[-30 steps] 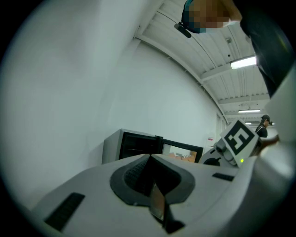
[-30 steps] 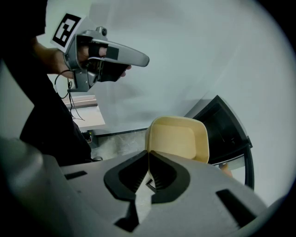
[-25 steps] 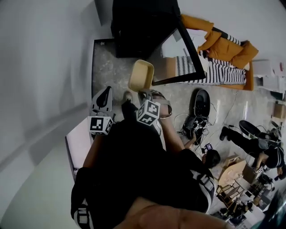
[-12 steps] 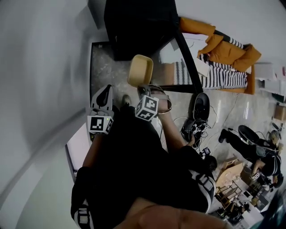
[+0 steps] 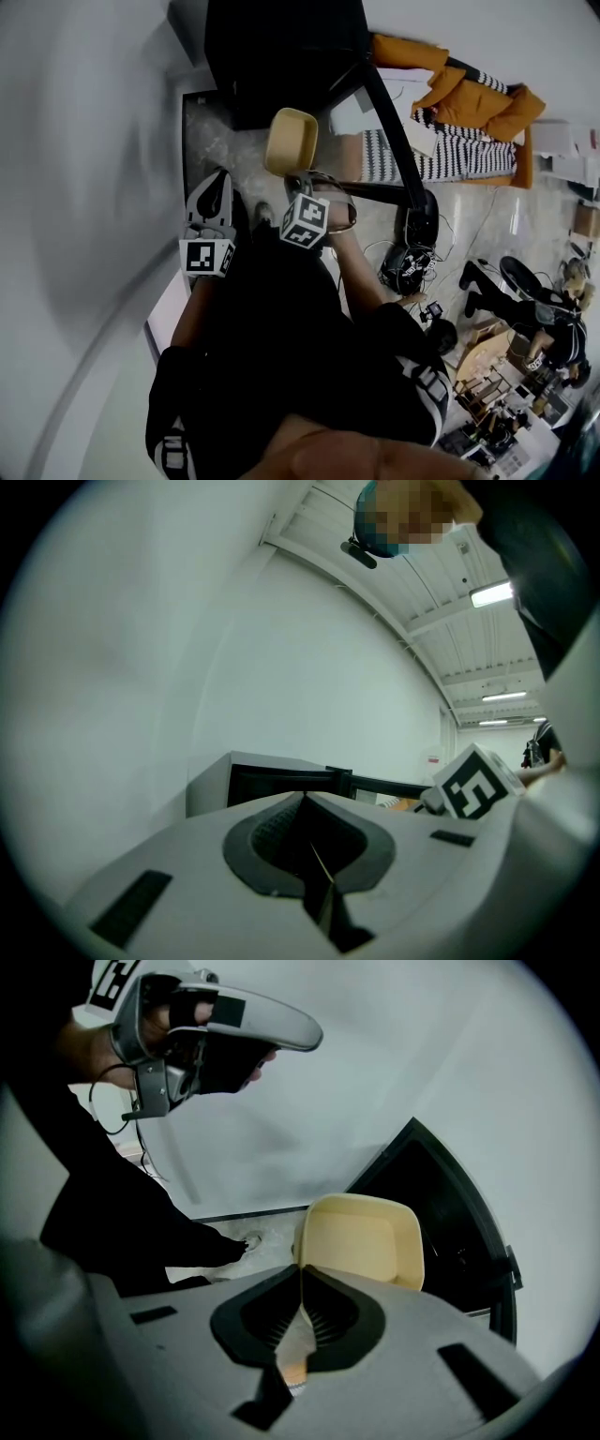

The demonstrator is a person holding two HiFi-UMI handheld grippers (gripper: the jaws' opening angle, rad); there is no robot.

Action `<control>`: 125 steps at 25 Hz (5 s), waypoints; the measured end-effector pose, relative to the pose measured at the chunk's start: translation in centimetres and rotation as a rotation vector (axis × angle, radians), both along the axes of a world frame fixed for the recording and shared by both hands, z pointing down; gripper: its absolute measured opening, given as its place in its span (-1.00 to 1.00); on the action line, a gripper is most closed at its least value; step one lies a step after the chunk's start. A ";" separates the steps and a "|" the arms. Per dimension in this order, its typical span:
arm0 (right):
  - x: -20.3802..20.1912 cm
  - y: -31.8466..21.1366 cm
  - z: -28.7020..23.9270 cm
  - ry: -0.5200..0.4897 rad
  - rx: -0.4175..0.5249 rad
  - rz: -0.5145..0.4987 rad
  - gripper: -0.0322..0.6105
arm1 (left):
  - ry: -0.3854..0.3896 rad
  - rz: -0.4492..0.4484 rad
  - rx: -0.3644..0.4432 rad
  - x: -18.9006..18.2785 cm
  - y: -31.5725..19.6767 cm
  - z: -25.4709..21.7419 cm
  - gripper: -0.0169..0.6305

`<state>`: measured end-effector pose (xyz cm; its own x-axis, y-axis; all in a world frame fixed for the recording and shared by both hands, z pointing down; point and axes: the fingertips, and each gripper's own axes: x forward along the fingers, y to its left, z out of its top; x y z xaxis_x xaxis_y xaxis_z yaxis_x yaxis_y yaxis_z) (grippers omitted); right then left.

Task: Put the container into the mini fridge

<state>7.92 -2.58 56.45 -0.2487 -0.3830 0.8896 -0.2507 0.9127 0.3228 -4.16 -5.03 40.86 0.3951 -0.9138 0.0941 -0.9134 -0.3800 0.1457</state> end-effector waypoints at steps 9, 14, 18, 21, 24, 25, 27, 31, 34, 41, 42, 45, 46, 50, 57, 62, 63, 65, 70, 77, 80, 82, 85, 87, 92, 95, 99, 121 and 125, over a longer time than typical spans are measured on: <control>-1.5 -4.8 0.7 0.019 0.001 0.015 -0.87 | 0.001 0.010 0.021 -1.7 -5.6 -0.3 -0.93; -1.7 -7.7 2.7 0.040 -0.002 0.018 -0.87 | -0.011 -0.003 0.005 -2.6 -8.3 1.5 -0.93; -1.5 -10.5 4.5 0.063 0.004 0.018 -0.87 | -0.028 -0.002 -0.004 -2.9 -10.1 2.9 -0.93; -1.3 -11.9 5.6 0.076 0.007 0.020 -0.87 | -0.068 0.041 -0.030 -2.3 -10.3 4.6 -0.93; -1.5 -13.4 6.5 0.095 0.020 0.015 -0.87 | -0.060 0.041 -0.041 -2.6 -10.9 5.3 -0.93; -1.5 -14.0 6.9 0.101 0.025 0.015 -0.87 | -0.061 0.040 -0.043 -2.7 -11.1 5.5 -0.93; -1.6 -15.1 7.8 0.102 0.026 0.019 -0.87 | -0.061 0.044 -0.050 -2.6 -11.5 6.0 -0.93; -1.6 -17.0 8.8 0.105 0.029 0.023 -0.87 | -0.058 0.054 -0.056 -2.2 -12.0 6.2 -0.93; -1.6 -18.6 9.4 0.109 0.045 0.030 -0.87 | -0.059 0.062 -0.062 -2.2 -12.2 6.3 -0.93; -1.7 -22.0 11.9 0.120 0.060 0.037 -0.87 | -0.049 0.084 -0.049 -1.7 -12.6 6.9 -0.93; -1.7 -22.4 12.3 0.122 0.063 0.041 -0.87 | -0.046 0.088 -0.054 -1.7 -12.6 6.9 -0.93; -2.1 -23.5 13.2 0.122 0.064 0.040 -0.87 | -0.040 0.093 -0.070 -1.8 -12.5 7.3 -0.93; -2.3 -23.7 13.7 0.121 0.058 0.035 -0.87 | -0.040 0.094 -0.069 -1.8 -12.6 7.5 -0.93; -2.3 -25.4 15.4 0.149 0.082 0.024 -0.87 | -0.046 0.102 -0.060 -1.8 -12.6 7.9 -0.93; -3.1 -28.4 18.1 0.172 0.108 0.035 -0.87 | -0.039 0.118 -0.107 -2.1 -12.4 9.7 -0.93; -3.0 -30.3 20.0 0.187 0.109 0.049 -0.87 | -0.023 0.115 -0.122 -2.3 -12.4 10.5 -0.93; -3.0 -30.7 20.3 0.187 0.109 0.053 -0.87 | -0.022 0.116 -0.124 -2.4 -12.4 10.6 -0.93; -3.1 -31.4 21.1 0.187 0.107 0.063 -0.87 | -0.031 0.122 -0.129 -2.5 -12.5 11.1 -0.93; -2.9 -33.1 23.6 0.189 0.102 0.091 -0.88 | -0.038 0.120 -0.125 -2.7 -12.9 11.8 -0.93; -3.2 -34.9 26.8 0.194 0.084 0.128 -0.88 | -0.060 0.125 -0.144 -4.0 -13.2 12.6 -0.93; -3.3 -35.1 28.1 0.202 0.075 0.123 -0.88 | -0.064 0.128 -0.133 -4.2 -13.3 12.8 -0.93; -3.4 -35.3 28.9 0.205 0.069 0.124 -0.88 | -0.067 0.132 -0.135 -4.3 -13.4 13.1 -0.93; -3.6 -35.5 29.8 0.209 0.067 0.122 -0.88 | -0.066 0.133 -0.133 -4.6 -13.7 13.4 -0.93; -3.7 -35.7 30.2 0.210 0.066 0.124 -0.88 | -0.062 0.130 -0.128 -4.8 -13.9 13.4 -0.93; -3.8 -36.2 31.0 0.206 0.056 0.134 -0.88 | -0.065 0.130 -0.132 -5.1 -14.1 13.8 -0.93; -3.9 -36.1 31.3 0.207 0.050 0.129 -0.88 | -0.065 0.129 -0.137 -5.2 -14.0 13.9 -0.93; -3.7 -35.9 32.3 0.205 0.027 0.127 -0.88 | -0.071 0.133 -0.147 -5.2 -14.0 14.3 -0.93; -4.1 -36.6 32.5 0.225 0.029 0.067 -0.87 | -0.055 0.130 -0.153 -4.7 -14.5 14.7 -0.93; -4.0 -36.7 32.4 0.227 0.029 0.056 -0.87 | -0.057 0.129 -0.155 -4.7 -14.7 14.8 -0.93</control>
<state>3.88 -39.28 88.86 -0.0207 -0.4169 0.9087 -0.2187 0.8888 0.4028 -8.89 -19.72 55.64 0.4980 -0.8287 0.2556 -0.8671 -0.4715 0.1608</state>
